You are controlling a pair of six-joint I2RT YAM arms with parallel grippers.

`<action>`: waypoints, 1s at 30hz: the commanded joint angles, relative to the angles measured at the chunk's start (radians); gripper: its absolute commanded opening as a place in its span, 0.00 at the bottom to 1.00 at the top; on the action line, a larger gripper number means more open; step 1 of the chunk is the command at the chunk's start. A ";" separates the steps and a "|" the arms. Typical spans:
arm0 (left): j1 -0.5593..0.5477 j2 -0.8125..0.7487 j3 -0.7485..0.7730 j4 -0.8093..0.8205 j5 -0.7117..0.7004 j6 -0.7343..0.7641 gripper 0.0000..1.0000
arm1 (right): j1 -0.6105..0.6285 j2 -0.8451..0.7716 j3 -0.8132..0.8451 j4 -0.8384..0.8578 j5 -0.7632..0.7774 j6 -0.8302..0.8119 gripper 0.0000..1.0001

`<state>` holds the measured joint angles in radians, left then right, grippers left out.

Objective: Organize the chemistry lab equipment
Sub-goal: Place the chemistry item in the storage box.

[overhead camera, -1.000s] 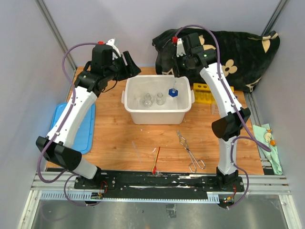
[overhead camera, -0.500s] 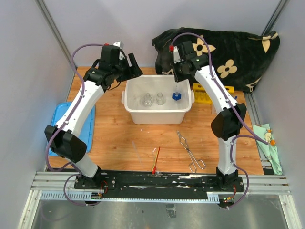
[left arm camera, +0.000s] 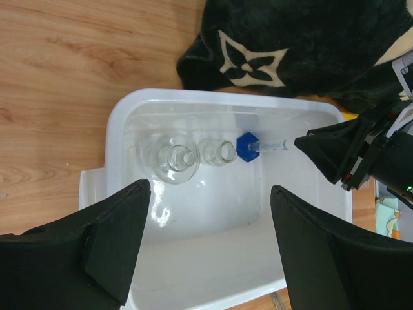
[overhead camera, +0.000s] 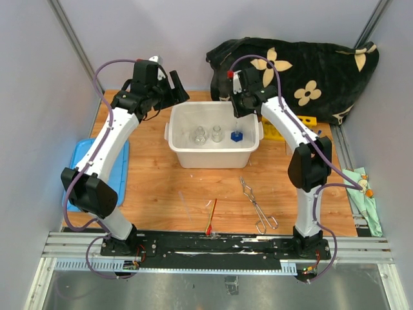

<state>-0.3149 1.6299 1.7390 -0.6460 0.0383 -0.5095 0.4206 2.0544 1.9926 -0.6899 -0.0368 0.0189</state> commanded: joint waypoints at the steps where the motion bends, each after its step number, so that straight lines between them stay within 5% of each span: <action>1: 0.010 -0.019 -0.006 0.026 0.009 -0.004 0.79 | -0.007 -0.057 -0.070 0.115 -0.023 0.030 0.01; 24: 0.023 -0.054 -0.065 0.041 0.029 -0.016 0.80 | -0.011 -0.090 -0.207 0.144 -0.023 0.044 0.01; 30: 0.025 -0.059 -0.074 0.043 0.032 -0.023 0.79 | -0.012 -0.101 -0.205 0.142 -0.011 0.038 0.07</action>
<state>-0.3012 1.6016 1.6745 -0.6262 0.0639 -0.5247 0.4179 1.9728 1.8137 -0.5037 -0.0601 0.0555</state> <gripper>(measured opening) 0.795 0.255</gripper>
